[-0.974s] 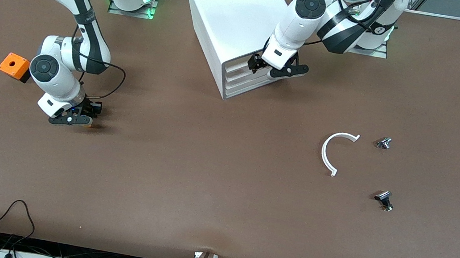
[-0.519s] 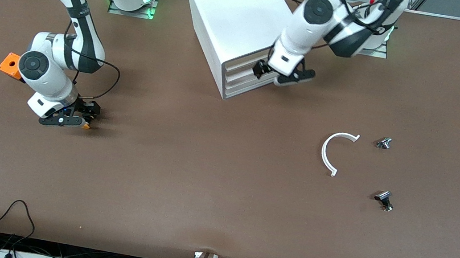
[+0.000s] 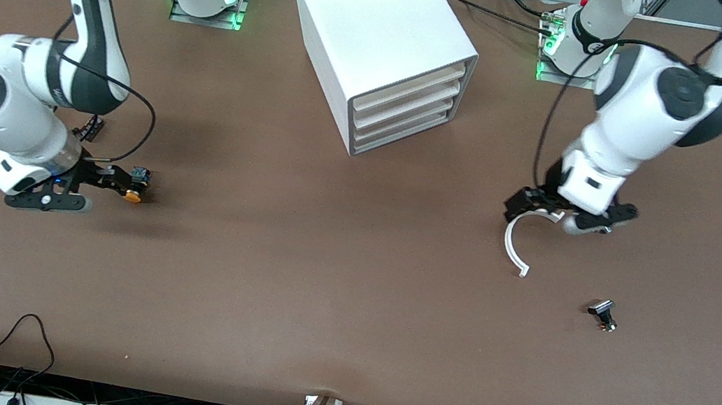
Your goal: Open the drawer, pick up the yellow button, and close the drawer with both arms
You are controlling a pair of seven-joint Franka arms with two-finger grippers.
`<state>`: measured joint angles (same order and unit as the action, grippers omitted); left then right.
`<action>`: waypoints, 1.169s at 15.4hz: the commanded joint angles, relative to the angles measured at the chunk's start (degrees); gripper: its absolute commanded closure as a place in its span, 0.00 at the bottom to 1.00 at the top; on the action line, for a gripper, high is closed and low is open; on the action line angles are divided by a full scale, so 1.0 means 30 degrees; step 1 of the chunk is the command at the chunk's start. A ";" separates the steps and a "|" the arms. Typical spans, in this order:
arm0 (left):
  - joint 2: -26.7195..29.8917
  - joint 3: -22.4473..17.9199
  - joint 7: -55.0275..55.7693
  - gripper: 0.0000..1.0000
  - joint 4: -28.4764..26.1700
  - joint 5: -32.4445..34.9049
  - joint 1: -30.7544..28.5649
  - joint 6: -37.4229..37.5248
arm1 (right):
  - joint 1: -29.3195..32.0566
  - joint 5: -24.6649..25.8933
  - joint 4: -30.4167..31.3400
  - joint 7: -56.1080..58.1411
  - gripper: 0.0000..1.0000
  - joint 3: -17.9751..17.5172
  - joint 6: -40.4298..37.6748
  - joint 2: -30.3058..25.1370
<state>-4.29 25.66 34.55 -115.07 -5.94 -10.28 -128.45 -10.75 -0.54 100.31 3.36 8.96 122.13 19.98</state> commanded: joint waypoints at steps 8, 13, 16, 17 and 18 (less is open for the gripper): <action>0.0289 -0.3747 -0.5917 0.00 0.8208 0.2238 0.0613 1.2900 | 0.0944 -0.0435 -0.6856 -0.6716 0.00 -0.2342 -0.9586 -0.1151; -0.0121 -0.4187 -0.5803 0.00 0.8238 0.2096 0.0554 1.3021 | 0.3226 0.0584 -0.7921 -0.5316 0.00 -0.2077 -1.2497 -0.1880; -0.0267 -0.4187 -0.5774 0.00 0.8239 0.1979 0.0350 1.2875 | 0.4285 0.0649 -0.4706 -0.3207 0.00 -0.2107 -1.1101 -0.3928; -0.0297 -0.4216 -0.5774 0.00 0.8239 0.1979 0.0349 1.2846 | 0.4257 0.0824 -0.3767 -0.2939 0.00 -0.2194 -1.0540 -0.4661; -0.0297 -0.4216 -0.5774 0.00 0.8239 0.1979 0.0349 1.2816 | 0.4228 0.0941 -0.3323 -0.2936 0.00 -0.2224 -1.0593 -0.4929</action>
<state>-4.26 13.49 18.10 -92.35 -0.40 -9.62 -90.98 1.93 0.92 82.56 -6.40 3.69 87.81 11.13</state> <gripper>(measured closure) 0.000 0.000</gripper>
